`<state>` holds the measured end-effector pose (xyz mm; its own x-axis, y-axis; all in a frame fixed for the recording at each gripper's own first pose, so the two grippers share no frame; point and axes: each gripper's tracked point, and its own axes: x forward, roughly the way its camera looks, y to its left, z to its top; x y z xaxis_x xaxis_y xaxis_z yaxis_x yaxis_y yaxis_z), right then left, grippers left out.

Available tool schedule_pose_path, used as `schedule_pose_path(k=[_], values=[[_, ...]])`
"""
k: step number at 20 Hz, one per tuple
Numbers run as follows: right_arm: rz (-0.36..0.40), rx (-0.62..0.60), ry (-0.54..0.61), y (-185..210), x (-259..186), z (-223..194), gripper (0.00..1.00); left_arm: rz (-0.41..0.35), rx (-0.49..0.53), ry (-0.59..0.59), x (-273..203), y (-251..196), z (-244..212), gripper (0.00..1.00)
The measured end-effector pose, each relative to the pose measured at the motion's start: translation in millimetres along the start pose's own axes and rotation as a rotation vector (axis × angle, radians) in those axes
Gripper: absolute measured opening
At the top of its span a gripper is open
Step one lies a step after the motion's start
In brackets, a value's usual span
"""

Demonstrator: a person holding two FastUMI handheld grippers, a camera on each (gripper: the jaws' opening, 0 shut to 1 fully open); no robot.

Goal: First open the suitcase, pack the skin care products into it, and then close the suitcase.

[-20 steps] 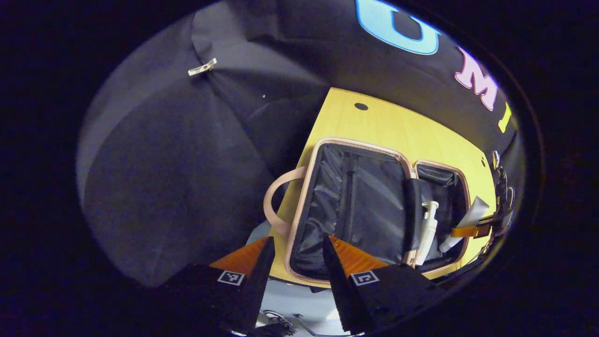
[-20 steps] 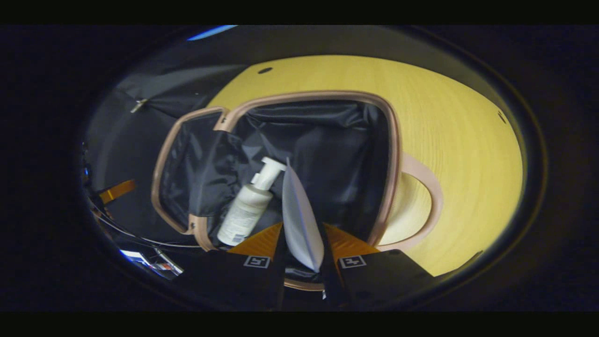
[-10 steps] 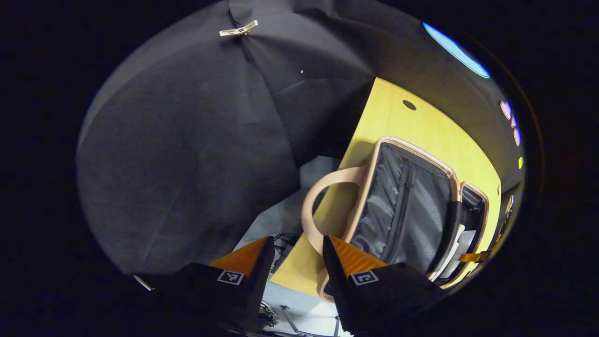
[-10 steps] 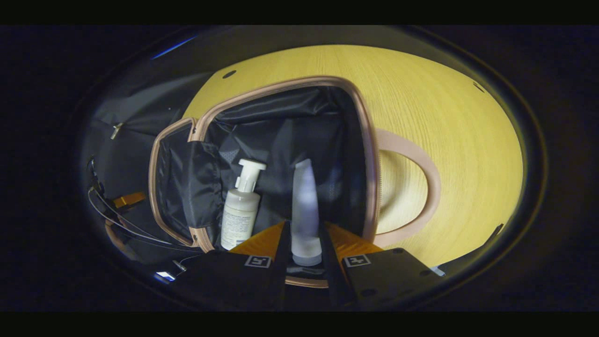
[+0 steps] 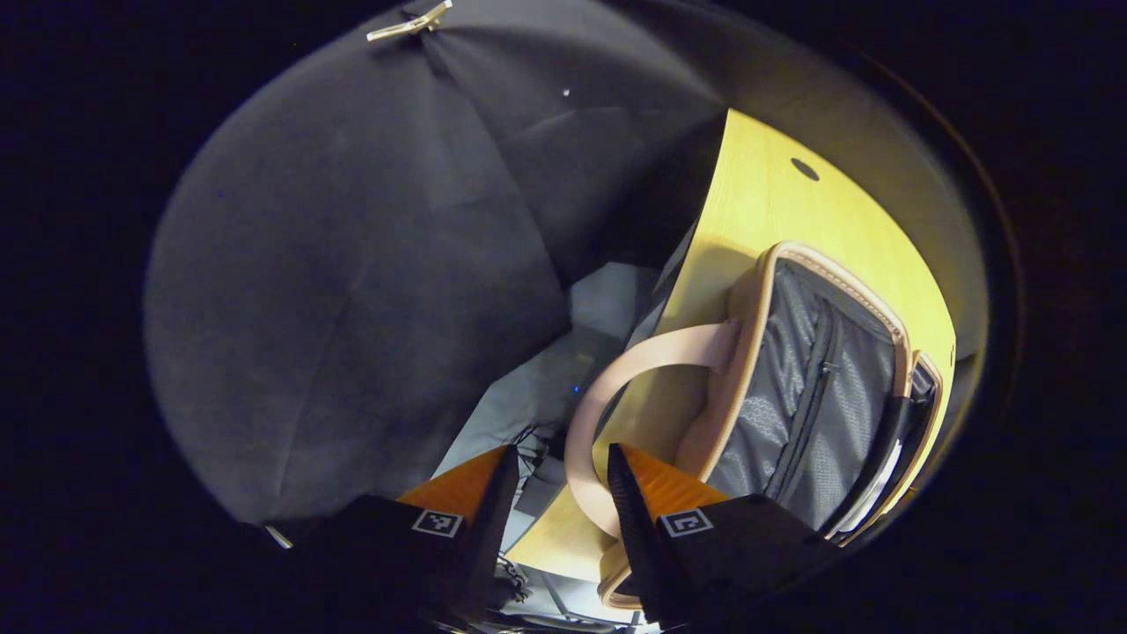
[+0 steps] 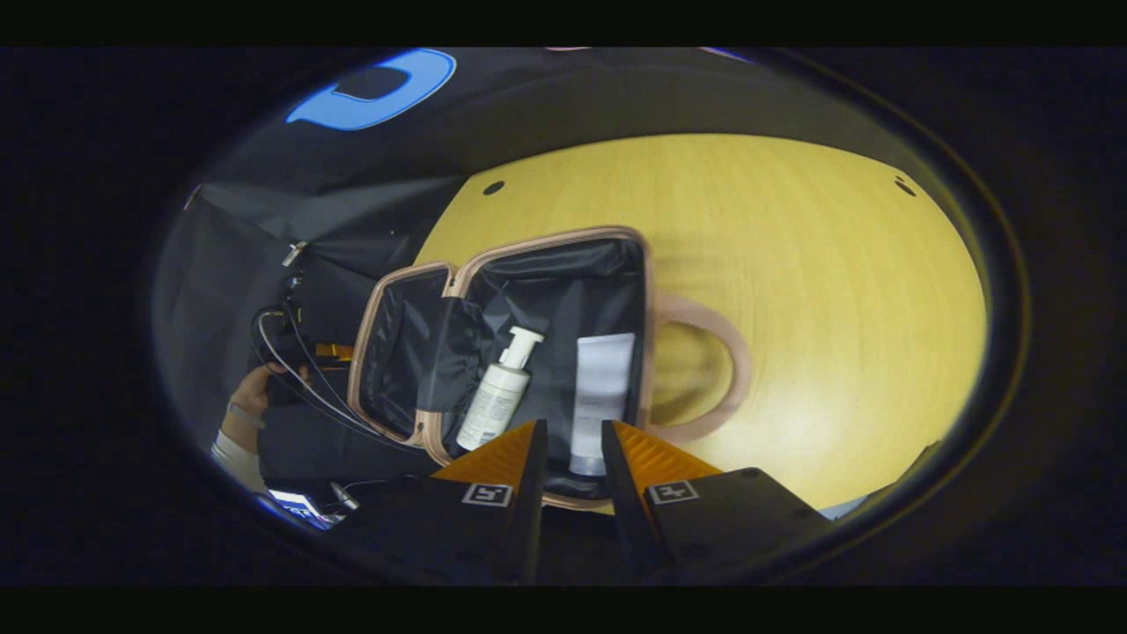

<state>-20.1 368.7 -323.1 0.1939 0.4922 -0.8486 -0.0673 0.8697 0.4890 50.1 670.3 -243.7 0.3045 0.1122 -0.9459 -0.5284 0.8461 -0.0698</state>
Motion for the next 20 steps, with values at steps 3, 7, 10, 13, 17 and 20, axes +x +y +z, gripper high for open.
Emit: schedule_pose_path(k=[3, 7, 10, 13, 17, 20], values=[[0.012, 0.065, -0.011, -15.4, -16.7, -1.2, 0.41, 0.013, -0.013, 0.04, 17.3, 0.7, -0.9, 0.63], [-0.011, 0.127, -0.044, -40.9, -28.2, 1.7, 0.41, -0.056, -0.047, 0.03, 19.0, -10.9, 3.5, 0.42], [-0.002, 0.161, -0.055, -42.1, -31.1, 3.1, 0.41, -0.084, -0.026, -0.019, 7.5, -13.7, 9.9, 0.2], [0.008, 0.158, -0.051, -37.8, -30.0, 1.6, 0.41, -0.131, -0.021, -0.075, -14.9, -16.7, 18.4, 0.15], [0.045, 0.15, -0.049, -23.3, -28.0, 3.4, 0.41, -0.188, 0.026, -0.173, -54.1, -24.8, 29.0, 0.13], [0.052, 0.132, -0.063, -22.1, -30.5, 5.1, 0.41, -0.233, 0.071, -0.252, -82.3, -37.1, 29.6, 0.12]])
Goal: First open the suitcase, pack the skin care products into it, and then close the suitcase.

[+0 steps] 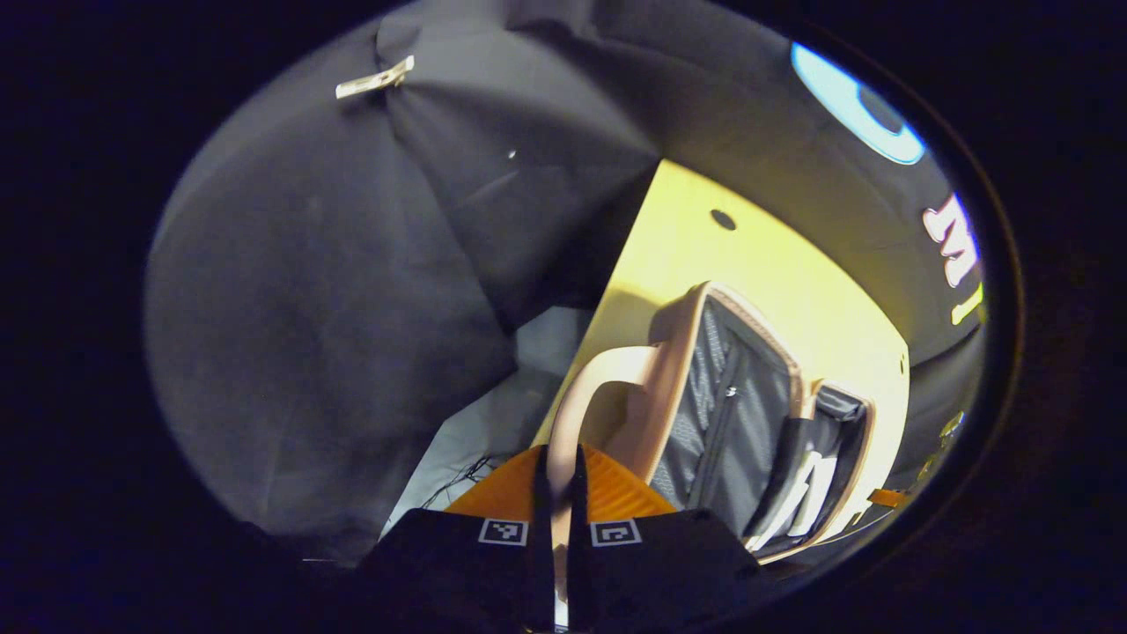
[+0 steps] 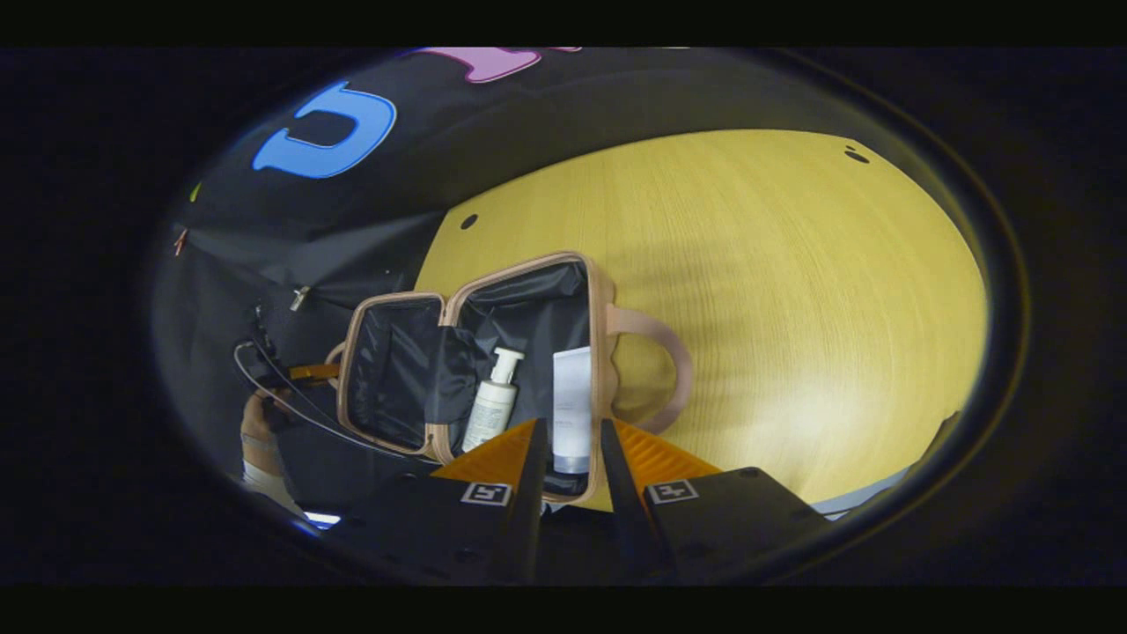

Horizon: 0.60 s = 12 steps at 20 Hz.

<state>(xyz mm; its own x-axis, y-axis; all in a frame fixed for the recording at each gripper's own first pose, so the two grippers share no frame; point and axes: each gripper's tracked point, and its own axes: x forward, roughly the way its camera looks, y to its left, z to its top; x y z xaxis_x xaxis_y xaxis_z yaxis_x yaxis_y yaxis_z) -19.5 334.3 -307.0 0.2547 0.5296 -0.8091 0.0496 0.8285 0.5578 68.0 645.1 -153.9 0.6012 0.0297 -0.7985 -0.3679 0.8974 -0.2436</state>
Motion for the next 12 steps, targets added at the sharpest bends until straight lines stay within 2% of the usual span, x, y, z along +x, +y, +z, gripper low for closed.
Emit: schedule_pose_path(k=[5, 6, 7, 12], values=[[-0.014, -0.013, -0.024, -12.6, -8.1, -2.2, 0.41, -0.091, 0.11, -0.122, -60.3, -49.2, 16.3, 0.1], [-0.012, -0.008, -0.032, -14.0, -10.3, -2.6, 0.41, -0.126, 0.124, -0.135, -73.6, -62.0, 14.5, 0.13], [-0.008, -0.001, -0.039, -15.0, -13.6, -2.6, 0.41, -0.155, 0.138, -0.153, -84.8, -77.5, 15.0, 0.1], [-0.002, 0.014, -0.08, -28.3, -30.5, -8.1, 0.41, -0.309, 0.243, -0.203, -129.3, -176.0, 8.5, 0.1]])
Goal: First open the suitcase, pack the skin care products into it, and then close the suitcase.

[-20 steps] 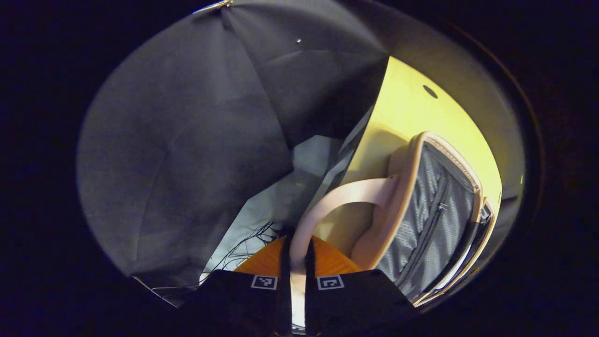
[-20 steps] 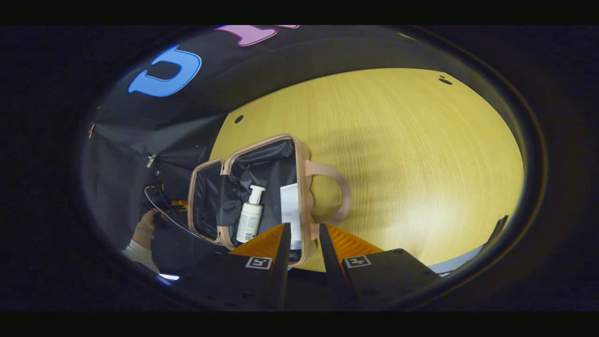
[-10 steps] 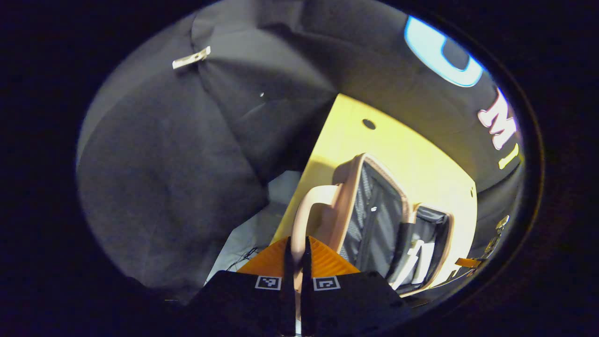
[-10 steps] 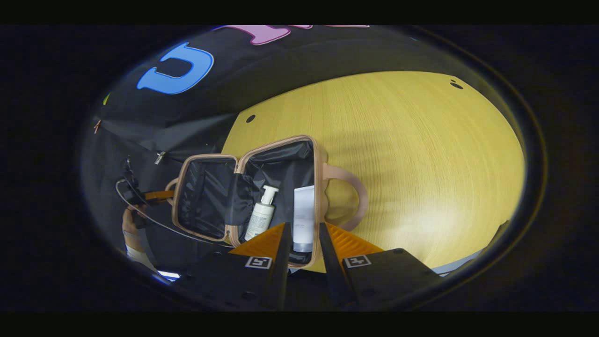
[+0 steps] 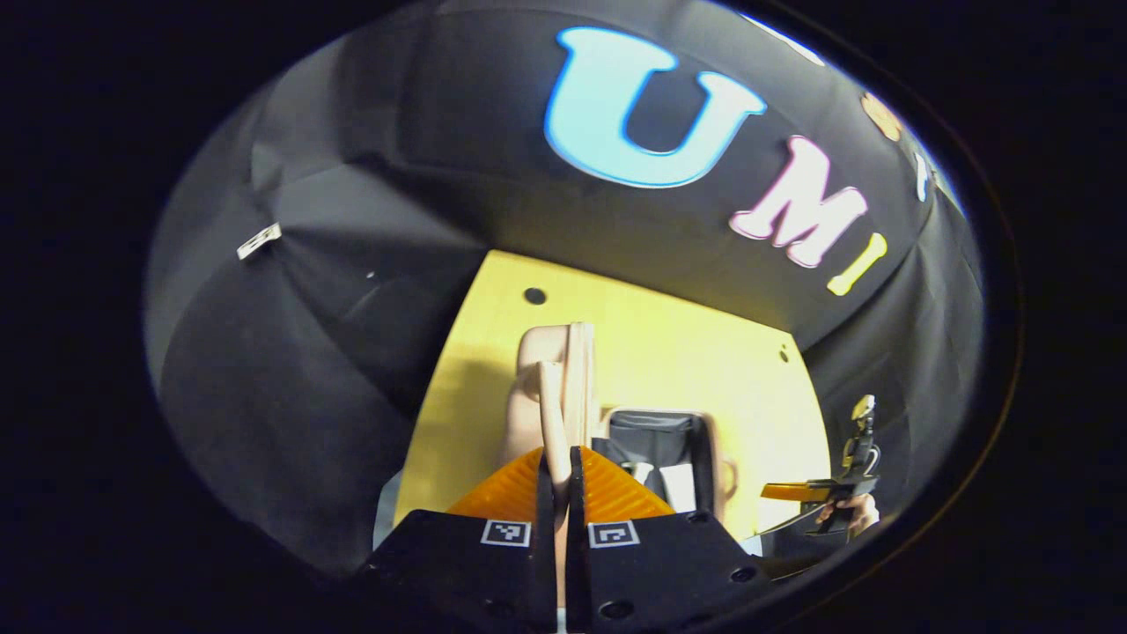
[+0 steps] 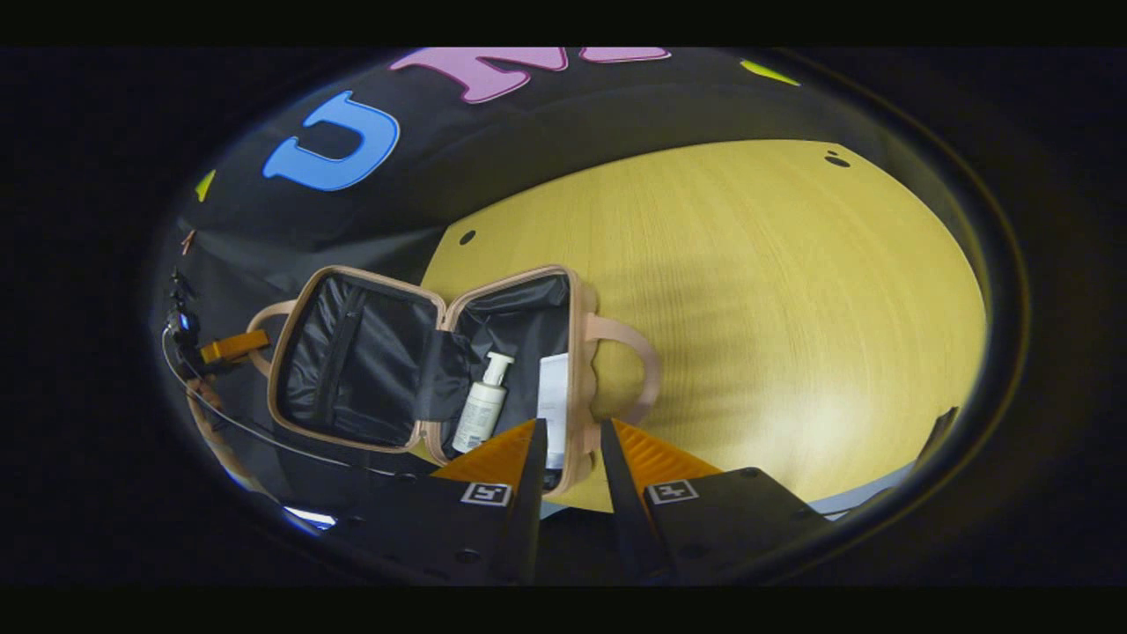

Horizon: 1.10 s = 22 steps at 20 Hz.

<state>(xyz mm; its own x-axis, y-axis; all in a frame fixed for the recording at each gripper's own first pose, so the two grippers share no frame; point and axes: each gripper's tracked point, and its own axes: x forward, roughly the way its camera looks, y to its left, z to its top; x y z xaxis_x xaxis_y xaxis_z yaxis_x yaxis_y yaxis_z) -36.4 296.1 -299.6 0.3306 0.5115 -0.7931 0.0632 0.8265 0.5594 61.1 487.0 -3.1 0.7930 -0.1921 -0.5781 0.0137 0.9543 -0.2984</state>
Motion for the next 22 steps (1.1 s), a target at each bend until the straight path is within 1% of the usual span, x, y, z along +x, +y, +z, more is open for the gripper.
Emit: schedule_pose_path(k=[4, 5, 7, 9, 11, 12, 13, 14, 16, 18, 22], values=[[-0.011, 0.036, -0.021, -20.0, -18.0, -8.1, 0.41, -0.113, 0.096, -0.01, 20.3, -77.4, 1.2, 0.09], [-0.016, 0.043, -0.027, -26.5, -23.5, -9.3, 0.41, -0.149, 0.118, -0.009, 25.1, -97.0, -1.0, 0.1], [-0.03, 0.054, -0.047, -39.4, -34.9, -11.5, 0.41, -0.233, 0.129, 0.005, 32.1, -140.4, -9.2, 0.1], [-0.04, 0.079, -0.076, -50.8, -46.8, -12.9, 0.41, -0.32, 0.138, 0.039, 42.4, -181.9, -28.0, 0.1], [-0.052, 0.111, -0.095, -63.0, -59.3, -15.2, 0.41, -0.401, 0.15, 0.095, 68.1, -212.6, -57.8, 0.1], [-0.058, 0.124, -0.098, -69.3, -63.4, -19.3, 0.41, -0.449, 0.16, 0.142, 81.6, -229.8, -74.9, 0.1], [-0.065, 0.135, -0.098, -73.4, -68.5, -23.7, 0.41, -0.472, 0.16, 0.185, 97.7, -244.0, -91.4, 0.1], [-0.073, 0.144, -0.101, -78.8, -73.8, -27.2, 0.41, -0.489, 0.174, 0.223, 112.8, -255.0, -105.7, 0.1], [-0.087, 0.174, -0.113, -91.7, -82.5, -34.8, 0.41, -0.48, 0.193, 0.277, 147.3, -267.7, -128.2, 0.1], [-0.1, 0.216, -0.124, -103.4, -91.2, -44.5, 0.41, -0.447, 0.226, 0.315, 177.2, -278.1, -150.7, 0.1], [-0.146, 0.287, -0.149, -130.7, -111.3, -63.6, 0.41, -0.394, 0.307, 0.425, 211.3, -290.8, -207.0, 0.11]])
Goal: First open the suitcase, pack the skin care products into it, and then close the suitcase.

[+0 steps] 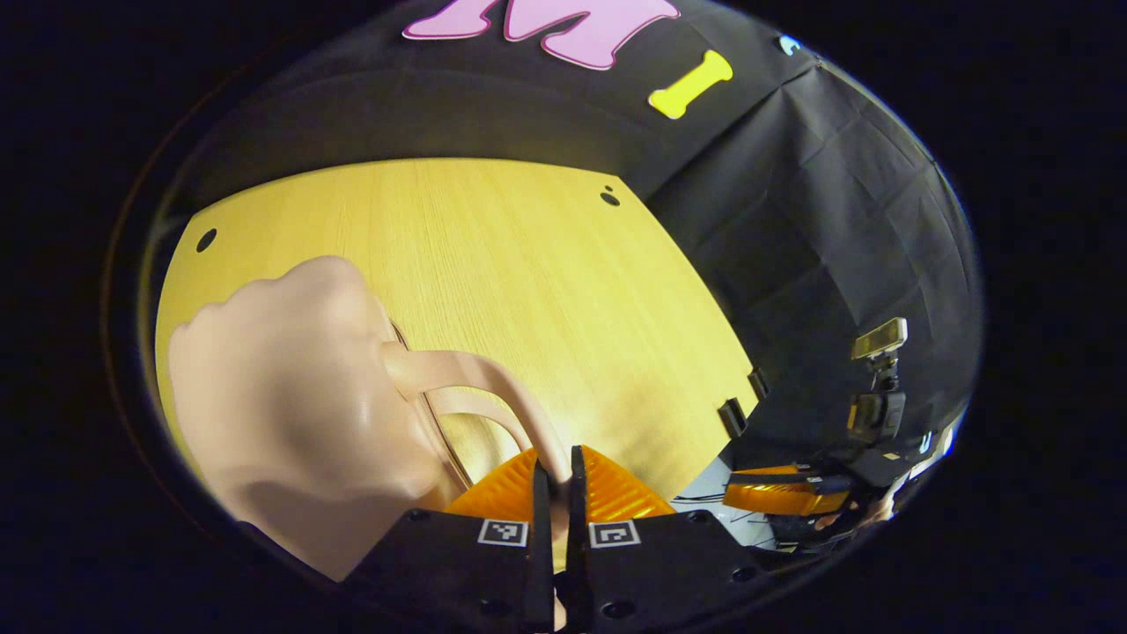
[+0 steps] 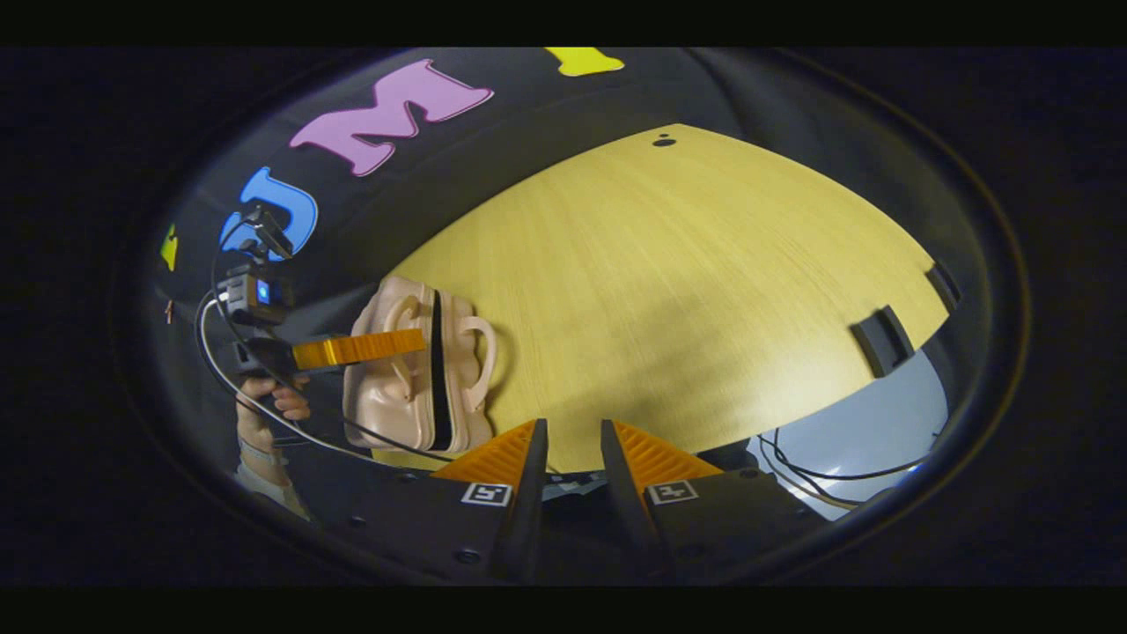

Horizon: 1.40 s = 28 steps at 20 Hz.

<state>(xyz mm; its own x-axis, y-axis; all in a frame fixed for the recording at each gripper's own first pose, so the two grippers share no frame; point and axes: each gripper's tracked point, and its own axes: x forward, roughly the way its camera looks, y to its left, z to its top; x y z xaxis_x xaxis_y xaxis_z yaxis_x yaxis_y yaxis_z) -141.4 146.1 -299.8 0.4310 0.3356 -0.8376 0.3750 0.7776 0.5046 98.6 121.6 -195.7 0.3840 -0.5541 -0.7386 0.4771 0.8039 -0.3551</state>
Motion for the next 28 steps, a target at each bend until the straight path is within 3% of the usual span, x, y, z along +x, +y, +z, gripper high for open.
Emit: schedule_pose_path(k=[6, 8, 9, 12, 13, 14, 18, 22, 25, 26, 27, 28], values=[[-0.049, 0.051, -0.024, -40.3, -13.2, -3.8, 0.41, 0.047, 0.038, 0.045, 23.0, 0.8, -13.3, 0.22], [-0.02, 0.042, -0.023, -40.4, -12.1, 5.2, 0.41, 0.074, 0.029, 0.038, 25.4, -3.9, -14.0, 0.34], [-0.008, 0.021, -0.02, -41.3, -11.0, 11.2, 0.41, 0.099, 0.028, 0.025, 24.5, -4.7, -12.4, 0.47], [0.041, -0.056, 0.012, -42.8, -10.2, 33.4, 0.41, 0.195, 0.012, -0.022, 23.0, -4.7, -5.4, 0.7], [0.063, -0.079, 0.021, -41.1, -13.7, 43.0, 0.41, 0.231, -0.016, -0.032, 21.0, -5.9, -4.0, 0.93], [0.084, -0.113, 0.007, -40.1, -17.2, 56.0, 0.41, 0.257, -0.034, -0.048, 18.8, -7.2, -3.8, 0.87], [0.141, -0.261, -0.018, -36.2, -21.8, 95.8, 0.41, 0.387, -0.056, -0.169, 7.6, -21.0, 6.6, 0.96], [0.213, -0.391, -0.062, -31.0, -31.8, 123.4, 0.41, 0.451, -0.025, -0.364, -23.8, -59.1, 33.8, 0.97], [0.257, -0.504, -0.129, -22.9, -48.8, 147.2, 0.41, 0.456, -0.022, -0.52, -49.0, -106.2, 54.2, 0.97], [0.271, -0.535, -0.162, -18.6, -57.0, 154.4, 0.56, 0.444, -0.029, -0.562, -56.5, -124.2, 59.9, 0.92], [0.287, -0.56, -0.197, -12.3, -64.5, 164.1, 0.42, 0.434, -0.032, -0.6, -64.2, -139.7, 65.0, 0.97], [0.306, -0.583, -0.231, -5.4, -73.6, 172.7, 0.35, 0.425, -0.024, -0.633, -72.9, -153.1, 70.2, 0.97]])
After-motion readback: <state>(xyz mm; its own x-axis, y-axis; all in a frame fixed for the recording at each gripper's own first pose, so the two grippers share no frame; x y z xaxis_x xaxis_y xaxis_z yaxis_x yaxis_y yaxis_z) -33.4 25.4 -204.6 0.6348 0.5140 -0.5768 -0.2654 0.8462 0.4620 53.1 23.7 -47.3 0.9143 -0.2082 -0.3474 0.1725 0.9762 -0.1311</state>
